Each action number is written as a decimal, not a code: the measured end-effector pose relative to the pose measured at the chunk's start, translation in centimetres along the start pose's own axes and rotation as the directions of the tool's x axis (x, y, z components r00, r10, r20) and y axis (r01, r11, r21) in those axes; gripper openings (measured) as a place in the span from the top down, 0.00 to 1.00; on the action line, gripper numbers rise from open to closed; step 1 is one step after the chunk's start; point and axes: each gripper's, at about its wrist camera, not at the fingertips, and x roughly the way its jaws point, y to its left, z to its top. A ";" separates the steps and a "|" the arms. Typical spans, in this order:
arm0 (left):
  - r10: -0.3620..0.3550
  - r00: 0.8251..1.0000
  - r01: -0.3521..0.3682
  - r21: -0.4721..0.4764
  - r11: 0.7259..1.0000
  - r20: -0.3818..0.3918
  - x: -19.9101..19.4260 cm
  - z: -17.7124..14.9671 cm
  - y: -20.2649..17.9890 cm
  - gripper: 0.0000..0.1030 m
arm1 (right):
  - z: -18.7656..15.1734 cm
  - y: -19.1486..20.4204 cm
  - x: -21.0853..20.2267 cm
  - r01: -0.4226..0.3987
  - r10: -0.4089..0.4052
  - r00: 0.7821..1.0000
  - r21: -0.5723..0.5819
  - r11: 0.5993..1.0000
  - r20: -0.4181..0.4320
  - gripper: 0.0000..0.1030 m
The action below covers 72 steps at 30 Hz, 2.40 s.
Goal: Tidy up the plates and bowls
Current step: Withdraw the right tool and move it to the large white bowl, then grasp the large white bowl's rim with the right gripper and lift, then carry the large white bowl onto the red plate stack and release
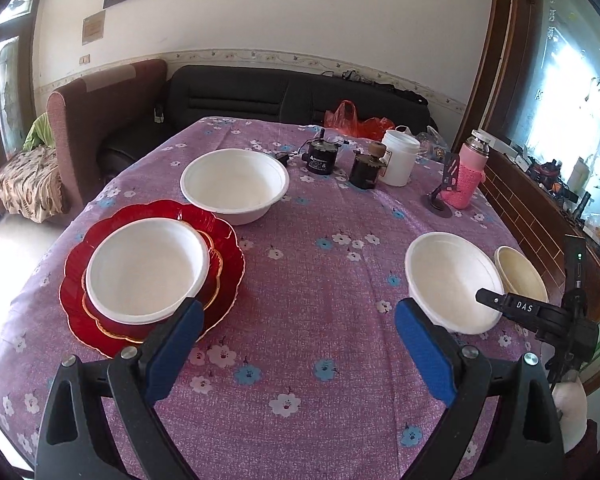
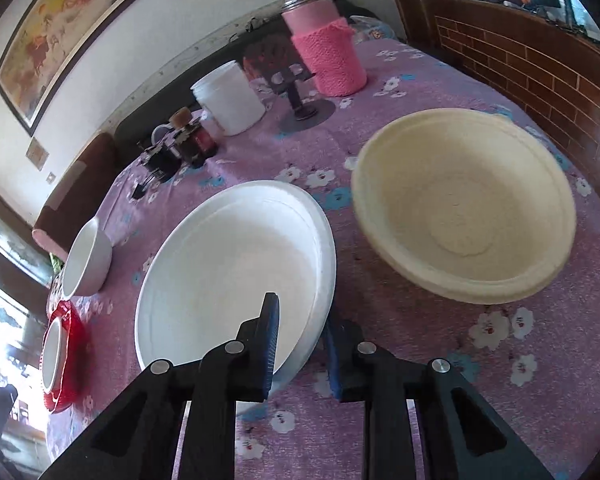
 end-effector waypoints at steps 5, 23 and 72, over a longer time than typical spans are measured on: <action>-0.015 0.999 0.015 -0.004 1.000 -0.035 0.9 -0.4 0.0 0.07 | -1.5 5.2 0.7 -0.117 0.107 0.992 -0.201 0.973 -0.060 0.80; -0.031 0.989 0.034 0.019 0.999 -0.143 6.8 0.2 -2.8 0.07 | -2.0 4.0 0.9 -0.064 0.080 0.991 -0.132 0.989 0.112 0.52; 0.082 0.995 -0.086 -0.083 0.993 -0.049 2.4 4.3 9.2 0.89 | -4.8 24.5 0.4 -0.228 0.247 0.969 -0.445 0.866 -0.016 0.79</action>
